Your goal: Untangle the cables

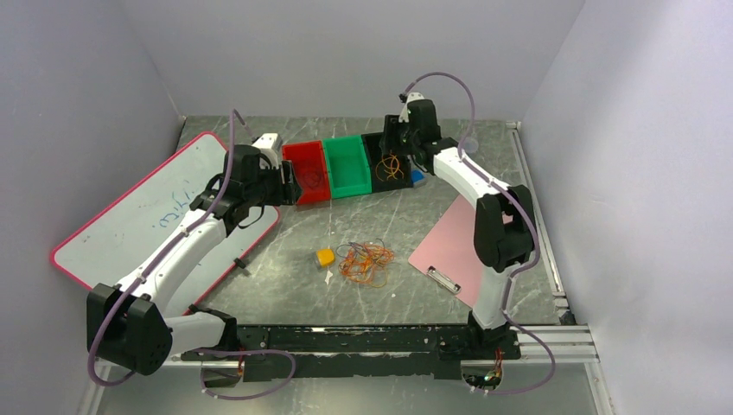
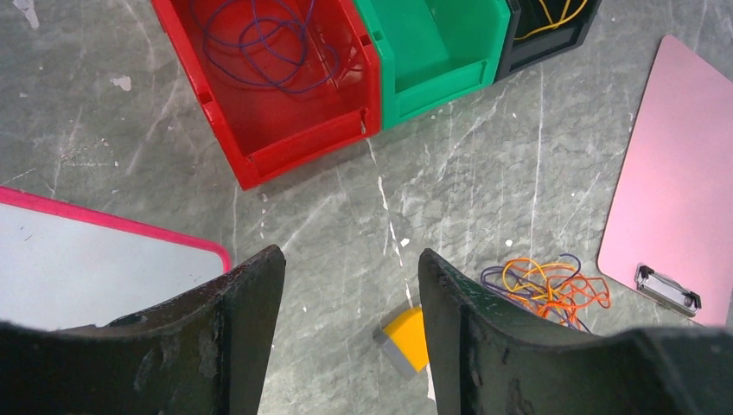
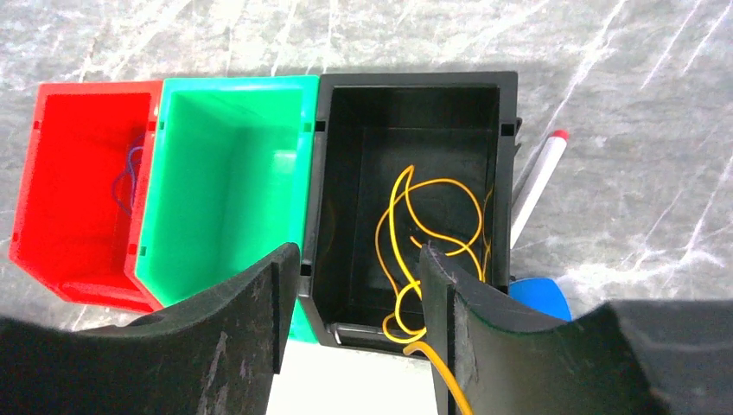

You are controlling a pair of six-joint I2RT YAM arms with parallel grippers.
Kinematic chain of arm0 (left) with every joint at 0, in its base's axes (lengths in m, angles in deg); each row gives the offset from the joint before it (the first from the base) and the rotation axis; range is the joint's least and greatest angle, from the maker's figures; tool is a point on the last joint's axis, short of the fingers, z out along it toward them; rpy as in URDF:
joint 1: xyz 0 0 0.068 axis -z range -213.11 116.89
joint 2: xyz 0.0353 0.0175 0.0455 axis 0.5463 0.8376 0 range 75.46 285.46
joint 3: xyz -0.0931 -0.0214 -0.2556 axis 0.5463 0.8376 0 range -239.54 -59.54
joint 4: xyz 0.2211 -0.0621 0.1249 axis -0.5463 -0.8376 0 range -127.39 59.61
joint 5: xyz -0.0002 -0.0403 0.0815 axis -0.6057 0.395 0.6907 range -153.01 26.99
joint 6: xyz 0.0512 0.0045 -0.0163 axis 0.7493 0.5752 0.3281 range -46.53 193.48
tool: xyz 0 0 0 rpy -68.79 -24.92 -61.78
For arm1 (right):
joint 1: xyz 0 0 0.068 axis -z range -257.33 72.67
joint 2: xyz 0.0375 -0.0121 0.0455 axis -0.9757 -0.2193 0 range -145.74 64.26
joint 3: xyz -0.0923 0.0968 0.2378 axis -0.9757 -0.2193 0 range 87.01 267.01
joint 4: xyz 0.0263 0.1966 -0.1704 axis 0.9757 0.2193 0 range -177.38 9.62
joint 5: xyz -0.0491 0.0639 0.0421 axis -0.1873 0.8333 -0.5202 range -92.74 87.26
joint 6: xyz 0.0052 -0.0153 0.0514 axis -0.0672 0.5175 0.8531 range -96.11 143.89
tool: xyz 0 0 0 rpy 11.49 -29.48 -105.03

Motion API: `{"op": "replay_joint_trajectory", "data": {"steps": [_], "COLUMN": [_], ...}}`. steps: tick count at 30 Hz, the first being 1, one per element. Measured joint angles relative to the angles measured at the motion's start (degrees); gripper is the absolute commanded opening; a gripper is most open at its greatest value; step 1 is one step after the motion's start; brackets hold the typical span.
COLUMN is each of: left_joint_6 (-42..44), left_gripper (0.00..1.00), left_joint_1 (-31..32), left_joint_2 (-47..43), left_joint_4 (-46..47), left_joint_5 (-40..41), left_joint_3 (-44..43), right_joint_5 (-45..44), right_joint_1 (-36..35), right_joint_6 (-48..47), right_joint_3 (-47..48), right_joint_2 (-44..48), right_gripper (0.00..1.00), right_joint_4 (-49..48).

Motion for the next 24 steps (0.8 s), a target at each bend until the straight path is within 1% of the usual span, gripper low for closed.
{"op": "replay_joint_trajectory", "data": {"steps": [3, 5, 7, 10, 13, 15, 18, 20, 22, 23, 24], "left_joint_6": [0.04, 0.04, 0.04, 0.07, 0.07, 0.07, 0.07, 0.07, 0.07, 0.09, 0.07], "left_gripper": [0.63, 0.63, 0.63, 0.62, 0.63, 0.63, 0.63, 0.63, 0.63, 0.63, 0.63], "left_joint_1": [0.00, 0.00, 0.00, 0.00, 0.00, -0.02, -0.07, -0.09, -0.11, -0.11, -0.11], "left_joint_2": [0.13, 0.22, 0.28, 0.52, 0.81, 0.85, 0.85, 0.85, 0.85, 0.85, 0.85], "left_joint_4": [0.02, 0.00, 0.00, 0.00, 0.00, 0.00, 0.00, 0.02, 0.00, 0.00, 0.00], "left_joint_5": [-0.04, -0.07, -0.09, -0.22, -0.31, -0.39, -0.48, -0.52, -0.63, -0.66, -0.70], "left_joint_3": [0.00, 0.00, 0.00, 0.00, 0.00, 0.00, 0.00, 0.00, 0.00, 0.00, 0.00], "right_joint_5": [0.68, 3.15, 8.15, 17.14, 24.17, 28.35, 31.06, 30.56, 28.37, 27.52, 25.92], "right_joint_1": [0.07, 0.28, 0.66, 1.16, 1.25, 1.40, 2.05, 2.80, 3.28, 3.34, 3.43], "right_joint_6": [-0.57, -1.05, -1.51, -2.03, -0.90, 2.43, 10.49, 16.92, 22.40, 24.39, 27.15], "right_joint_3": [-0.13, -0.17, 0.66, 5.14, 5.73, 1.92, -8.09, -16.50, -22.60, -24.33, -26.25], "right_joint_2": [1.57, 2.49, 2.69, 0.59, -0.22, 0.35, 1.77, 2.64, 2.67, 2.64, 2.64], "right_gripper": [0.61, 0.61, 0.61, 0.68, 0.70, 0.73, 0.75, 0.76, 0.79, 0.80, 0.81], "right_joint_4": [0.00, -0.07, 0.35, 2.32, 0.37, -5.27, -17.64, -27.69, -37.44, -40.79, -46.60]}}
